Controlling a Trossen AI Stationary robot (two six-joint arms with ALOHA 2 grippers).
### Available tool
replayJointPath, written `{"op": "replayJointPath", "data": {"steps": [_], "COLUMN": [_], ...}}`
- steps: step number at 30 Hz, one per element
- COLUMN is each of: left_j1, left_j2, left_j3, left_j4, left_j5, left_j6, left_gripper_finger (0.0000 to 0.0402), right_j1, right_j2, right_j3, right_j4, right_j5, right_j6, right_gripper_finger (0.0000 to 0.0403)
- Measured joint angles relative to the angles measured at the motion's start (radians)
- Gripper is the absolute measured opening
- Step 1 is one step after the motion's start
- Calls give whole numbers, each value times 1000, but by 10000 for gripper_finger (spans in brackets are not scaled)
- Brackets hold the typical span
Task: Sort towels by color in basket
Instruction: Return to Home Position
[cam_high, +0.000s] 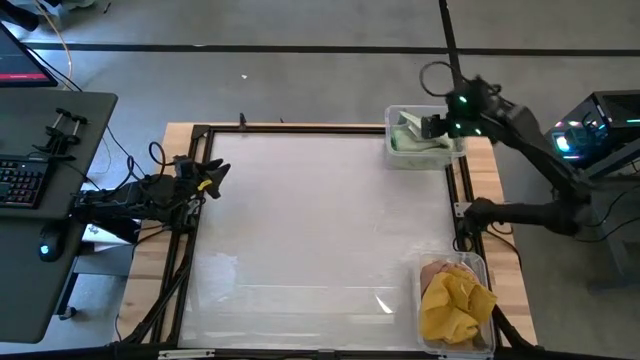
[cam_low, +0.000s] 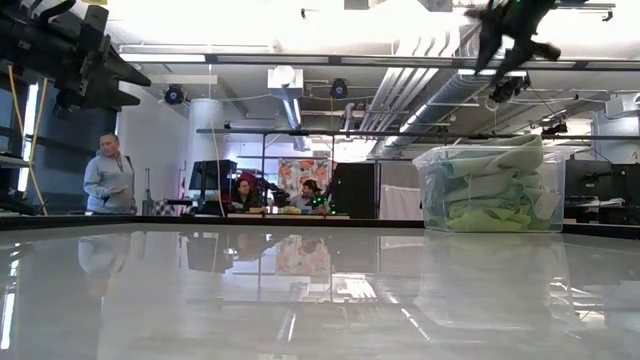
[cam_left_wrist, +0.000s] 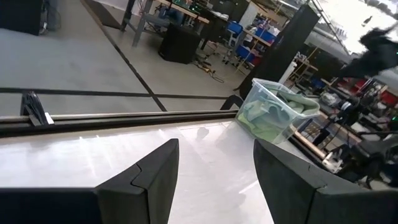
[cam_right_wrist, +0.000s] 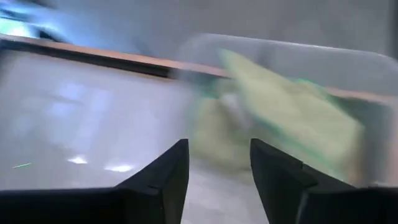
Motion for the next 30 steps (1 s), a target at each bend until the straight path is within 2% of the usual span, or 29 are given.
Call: {"op": "replayJointPath", "data": {"steps": [6, 10, 14, 18, 21, 25, 30], "left_j1": [0, 0, 0, 0, 0, 0, 0], "left_j2": [0, 0, 0, 0, 0, 0, 0], "left_j3": [0, 0, 0, 0, 0, 0, 0], "left_j4": [2, 5, 5, 5, 5, 4, 5], "left_j5": [36, 83, 130, 132, 132, 132, 131], "left_j6": [-26, -27, -41, -69, -68, -68, -68], "left_gripper_finger": [195, 195, 195, 195, 195, 195, 195], "right_j1": [302, 537, 750, 911, 975, 1003, 1004], "right_j2": [-254, -413, -506, -562, -621, -748, -924], "right_j3": [-137, -313, -501, -630, -691, -780, -937], "right_j4": [160, 433, 739, 845, 842, 844, 921], "right_j5": [-52, -54, -51, -44, -32, -36, -61], "right_j6": [88, 183, 201, 172, 138, 97, 96], "right_gripper_finger": [167, 167, 167, 167, 167, 164, 134]}}
